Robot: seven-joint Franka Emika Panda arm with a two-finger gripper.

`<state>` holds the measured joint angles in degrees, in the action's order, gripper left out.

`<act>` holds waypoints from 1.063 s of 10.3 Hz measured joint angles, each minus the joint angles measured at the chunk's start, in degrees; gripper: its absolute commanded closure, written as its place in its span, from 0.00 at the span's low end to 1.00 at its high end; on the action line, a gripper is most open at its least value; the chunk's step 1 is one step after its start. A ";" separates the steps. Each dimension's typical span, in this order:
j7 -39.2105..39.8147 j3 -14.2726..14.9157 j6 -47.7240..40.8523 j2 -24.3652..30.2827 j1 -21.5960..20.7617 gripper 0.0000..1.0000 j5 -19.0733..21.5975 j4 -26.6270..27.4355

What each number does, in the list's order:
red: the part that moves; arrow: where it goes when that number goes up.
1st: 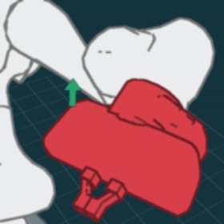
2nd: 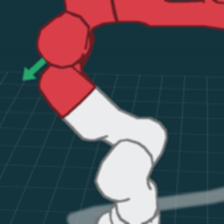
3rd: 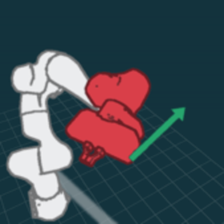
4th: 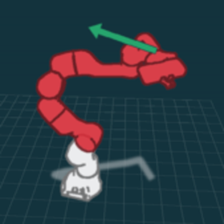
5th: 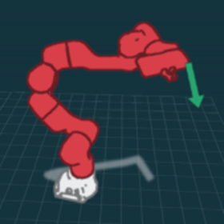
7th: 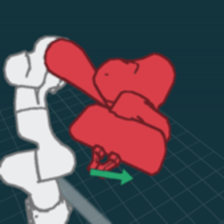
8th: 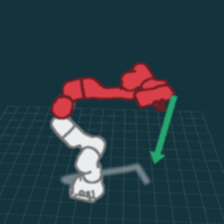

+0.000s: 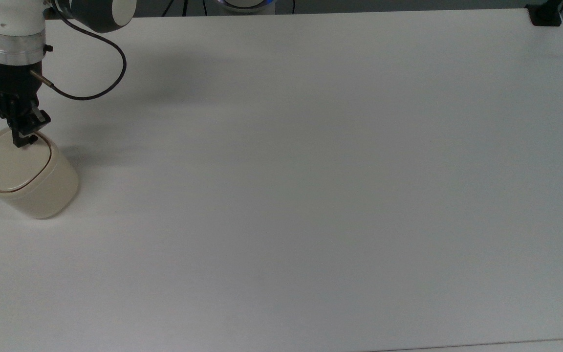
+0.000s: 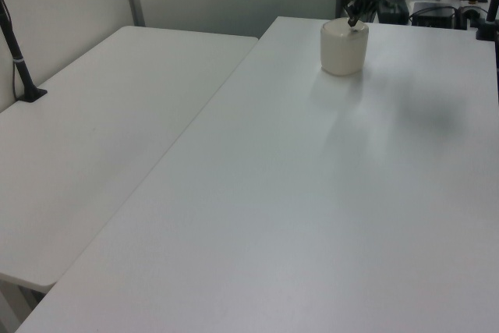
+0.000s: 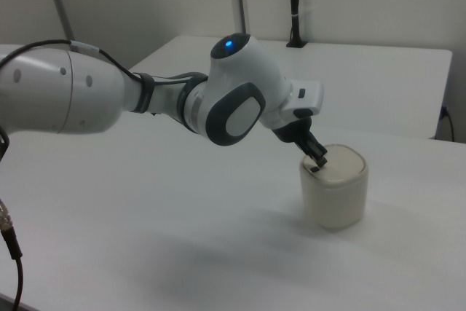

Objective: Open the trash bin
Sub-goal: 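Lower the gripper and press down on the bin's lid button, then lift the gripper up and away from the opened bin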

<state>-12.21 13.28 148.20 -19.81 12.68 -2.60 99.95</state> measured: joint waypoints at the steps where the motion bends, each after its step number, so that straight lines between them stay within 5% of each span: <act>1: -0.05 0.00 0.05 -0.47 -0.07 1.00 0.00 0.00; 6: -0.47 0.00 0.31 -0.62 -0.74 1.00 -4.31 0.05; 11: -1.40 -0.03 -8.54 7.52 -1.58 1.00 -0.25 -1.01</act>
<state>-13.61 13.25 139.66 -12.29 11.10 -2.85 98.94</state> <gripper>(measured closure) 0.991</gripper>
